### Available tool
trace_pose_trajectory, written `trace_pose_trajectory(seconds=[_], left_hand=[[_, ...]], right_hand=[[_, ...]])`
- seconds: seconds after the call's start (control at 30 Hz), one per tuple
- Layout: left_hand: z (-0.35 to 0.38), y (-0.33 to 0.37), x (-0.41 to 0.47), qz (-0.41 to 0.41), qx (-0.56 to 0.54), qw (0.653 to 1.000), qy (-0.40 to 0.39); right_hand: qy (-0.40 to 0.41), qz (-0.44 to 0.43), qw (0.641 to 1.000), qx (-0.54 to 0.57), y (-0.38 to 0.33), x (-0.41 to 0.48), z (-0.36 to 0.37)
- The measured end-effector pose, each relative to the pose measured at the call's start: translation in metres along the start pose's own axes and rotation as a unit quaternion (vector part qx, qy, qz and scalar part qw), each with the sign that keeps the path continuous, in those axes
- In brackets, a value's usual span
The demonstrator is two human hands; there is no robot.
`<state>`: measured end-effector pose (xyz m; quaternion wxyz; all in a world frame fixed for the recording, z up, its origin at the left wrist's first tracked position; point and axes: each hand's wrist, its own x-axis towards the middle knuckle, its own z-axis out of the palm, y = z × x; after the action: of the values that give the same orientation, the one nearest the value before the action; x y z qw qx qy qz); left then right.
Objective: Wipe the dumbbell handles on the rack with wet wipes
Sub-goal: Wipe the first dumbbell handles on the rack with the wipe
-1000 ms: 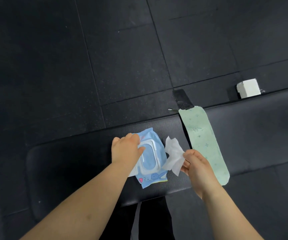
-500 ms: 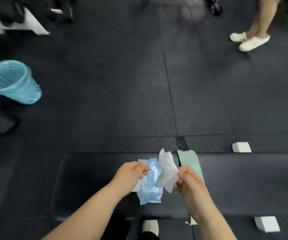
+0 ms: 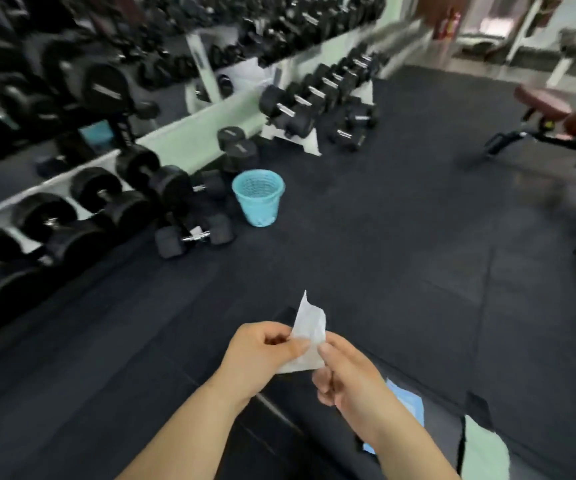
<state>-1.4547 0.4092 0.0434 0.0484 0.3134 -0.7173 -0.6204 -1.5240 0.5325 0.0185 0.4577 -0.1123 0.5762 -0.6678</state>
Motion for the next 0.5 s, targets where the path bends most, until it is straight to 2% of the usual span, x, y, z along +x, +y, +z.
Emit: trace_pose_trajectory(seconds=[0.1, 0.3, 0.5], left_hand=[[-0.053, -0.016, -0.030, -0.011, 0.012, 0.989, 0.147], [-0.177, -0.073, -0.118, -0.051, 0.001, 0.943, 0.329], [-0.292, -0.139, -0.230, -0.073, -0.052, 0.899, 0.429]], right_hand=[[-0.070, -0.002, 0.997, -0.042, -0.002, 0.012, 0.059], [-0.138, 0.018, 0.984, -0.111, 0.043, 0.017, 0.203], [-0.300, 0.102, 0.945, -0.085, 0.109, -0.008, 0.358]])
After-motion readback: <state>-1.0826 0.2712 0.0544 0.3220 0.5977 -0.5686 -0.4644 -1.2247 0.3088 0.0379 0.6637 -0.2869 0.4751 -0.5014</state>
